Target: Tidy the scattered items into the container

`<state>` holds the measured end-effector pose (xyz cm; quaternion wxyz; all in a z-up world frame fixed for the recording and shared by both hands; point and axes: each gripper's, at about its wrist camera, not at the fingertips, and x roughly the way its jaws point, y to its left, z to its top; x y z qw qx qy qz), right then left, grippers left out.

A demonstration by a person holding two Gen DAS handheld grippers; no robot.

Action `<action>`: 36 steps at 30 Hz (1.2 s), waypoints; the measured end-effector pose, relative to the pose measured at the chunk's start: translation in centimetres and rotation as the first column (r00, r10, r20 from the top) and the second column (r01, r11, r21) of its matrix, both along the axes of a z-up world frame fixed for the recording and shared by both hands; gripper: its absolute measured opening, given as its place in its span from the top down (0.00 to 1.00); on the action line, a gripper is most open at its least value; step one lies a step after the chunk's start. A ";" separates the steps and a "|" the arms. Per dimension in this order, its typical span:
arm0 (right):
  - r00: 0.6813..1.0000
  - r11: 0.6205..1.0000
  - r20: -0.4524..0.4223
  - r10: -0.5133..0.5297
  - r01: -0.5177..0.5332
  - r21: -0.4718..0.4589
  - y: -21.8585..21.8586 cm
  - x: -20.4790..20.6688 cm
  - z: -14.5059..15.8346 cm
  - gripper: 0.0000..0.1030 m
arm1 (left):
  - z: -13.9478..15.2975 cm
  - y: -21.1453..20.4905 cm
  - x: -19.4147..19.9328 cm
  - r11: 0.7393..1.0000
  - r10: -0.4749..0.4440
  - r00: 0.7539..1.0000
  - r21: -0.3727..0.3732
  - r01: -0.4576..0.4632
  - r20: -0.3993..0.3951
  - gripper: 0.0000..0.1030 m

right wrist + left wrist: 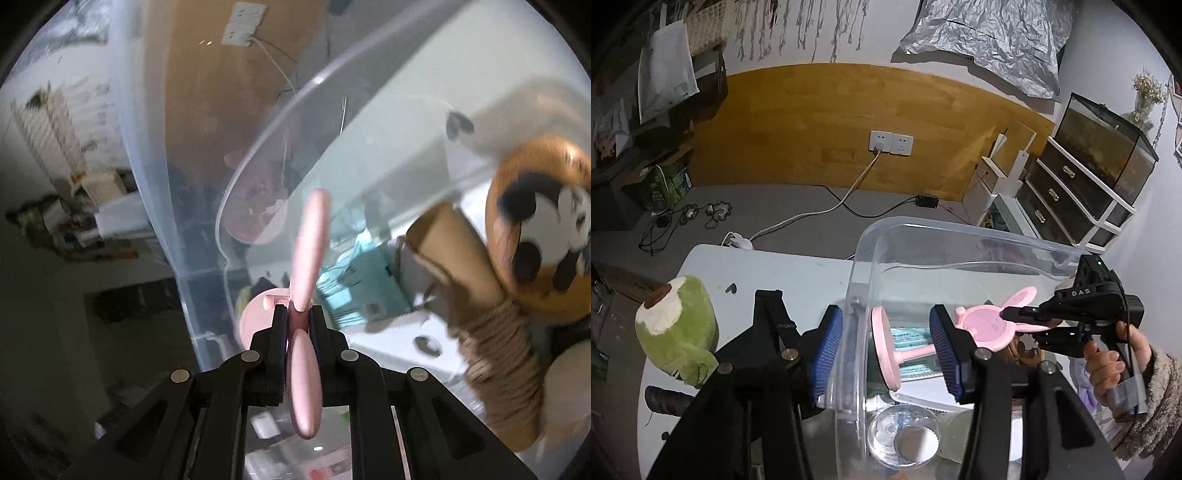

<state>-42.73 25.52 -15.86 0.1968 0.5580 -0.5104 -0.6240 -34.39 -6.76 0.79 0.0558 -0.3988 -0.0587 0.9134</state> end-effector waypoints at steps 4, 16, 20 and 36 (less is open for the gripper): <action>0.996 0.989 -0.011 0.084 -0.083 0.125 -0.4 -0.5 0.2 0.84 | -0.2 0.4 0.2 1.000 -0.011 1.000 -0.009 0.011 0.005 0.53; 0.973 0.907 0.074 0.217 -0.229 0.354 1.0 0.2 1.9 0.27 | -0.5 1.0 0.4 0.999 -0.033 0.999 -0.023 0.033 0.011 0.53; 0.937 0.798 0.104 0.333 -0.339 0.499 0.8 0.9 4.1 0.27 | -0.3 0.9 0.4 0.999 -0.031 1.000 -0.019 0.031 0.005 0.53; 0.777 0.604 0.103 0.621 -0.558 0.568 -7.2 -0.6 3.2 0.91 | 0.0 1.0 0.8 0.999 -0.030 1.000 -0.023 0.030 0.002 0.53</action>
